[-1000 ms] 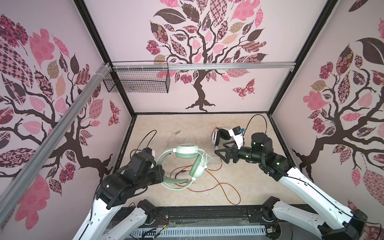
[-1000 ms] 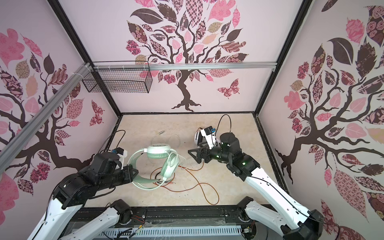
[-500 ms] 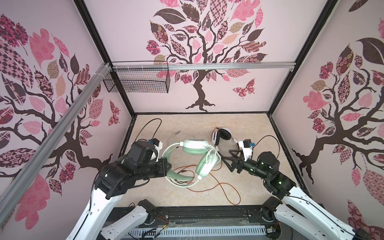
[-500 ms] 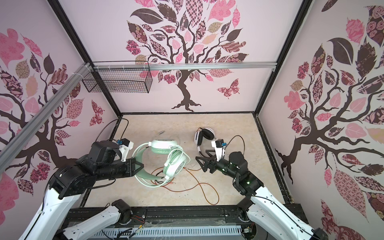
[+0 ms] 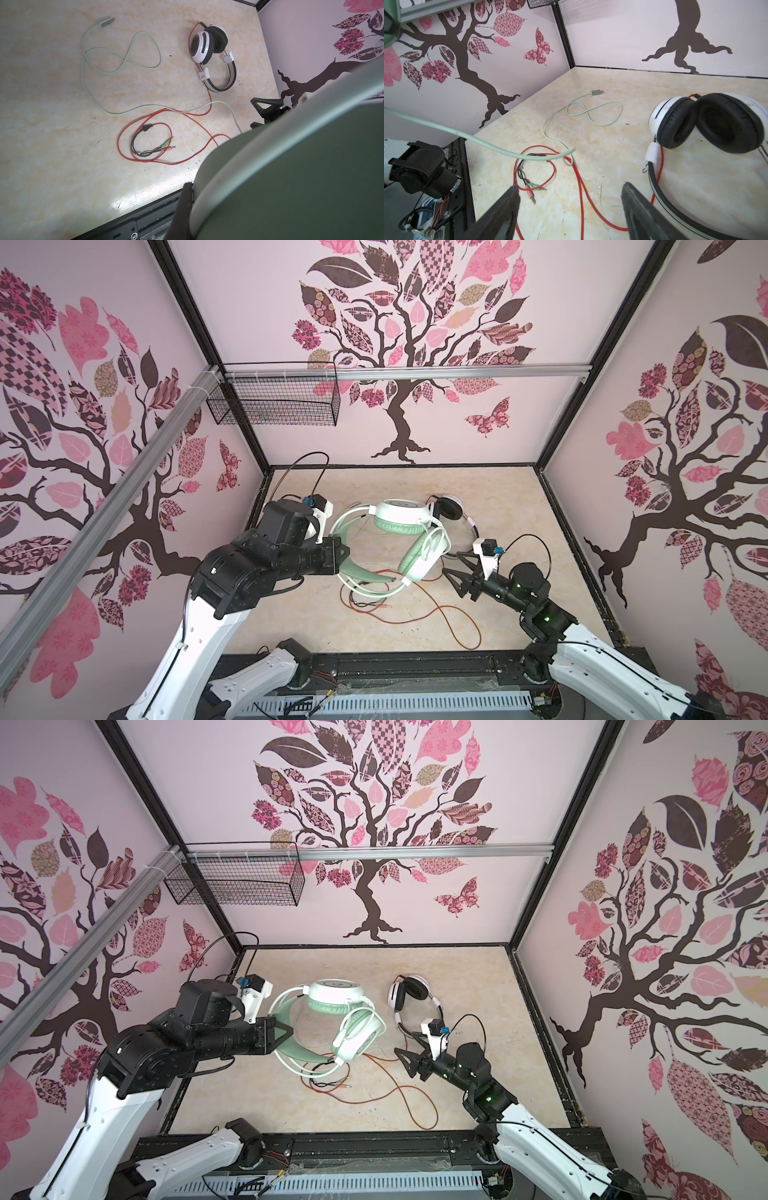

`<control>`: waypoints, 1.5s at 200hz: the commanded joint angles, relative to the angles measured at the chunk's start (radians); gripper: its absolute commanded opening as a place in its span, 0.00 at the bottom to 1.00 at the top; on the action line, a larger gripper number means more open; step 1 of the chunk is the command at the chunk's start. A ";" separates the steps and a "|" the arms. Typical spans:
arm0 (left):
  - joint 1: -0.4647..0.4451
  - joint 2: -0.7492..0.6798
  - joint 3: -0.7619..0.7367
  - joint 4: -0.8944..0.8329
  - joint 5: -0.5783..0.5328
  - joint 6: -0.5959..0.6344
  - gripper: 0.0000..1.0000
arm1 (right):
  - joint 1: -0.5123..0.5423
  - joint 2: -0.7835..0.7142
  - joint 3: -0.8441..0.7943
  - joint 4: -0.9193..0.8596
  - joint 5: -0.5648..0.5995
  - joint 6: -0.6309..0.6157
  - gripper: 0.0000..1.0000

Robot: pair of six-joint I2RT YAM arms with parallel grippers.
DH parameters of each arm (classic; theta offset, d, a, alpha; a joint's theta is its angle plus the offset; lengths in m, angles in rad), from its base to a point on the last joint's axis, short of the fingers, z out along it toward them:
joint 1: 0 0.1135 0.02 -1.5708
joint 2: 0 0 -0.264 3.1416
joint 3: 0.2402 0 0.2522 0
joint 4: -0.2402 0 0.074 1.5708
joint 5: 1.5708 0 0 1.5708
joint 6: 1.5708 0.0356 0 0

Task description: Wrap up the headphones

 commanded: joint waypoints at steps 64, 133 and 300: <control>0.002 -0.006 0.077 0.071 0.115 -0.003 0.00 | 0.168 0.212 0.061 0.266 0.067 -0.295 0.76; 0.002 -0.016 0.046 0.103 0.127 -0.015 0.00 | 0.168 0.352 0.103 0.347 0.069 -0.400 0.62; 0.002 -0.083 -0.301 0.151 0.135 0.017 0.00 | 0.179 0.194 0.679 -0.336 0.394 -0.550 0.00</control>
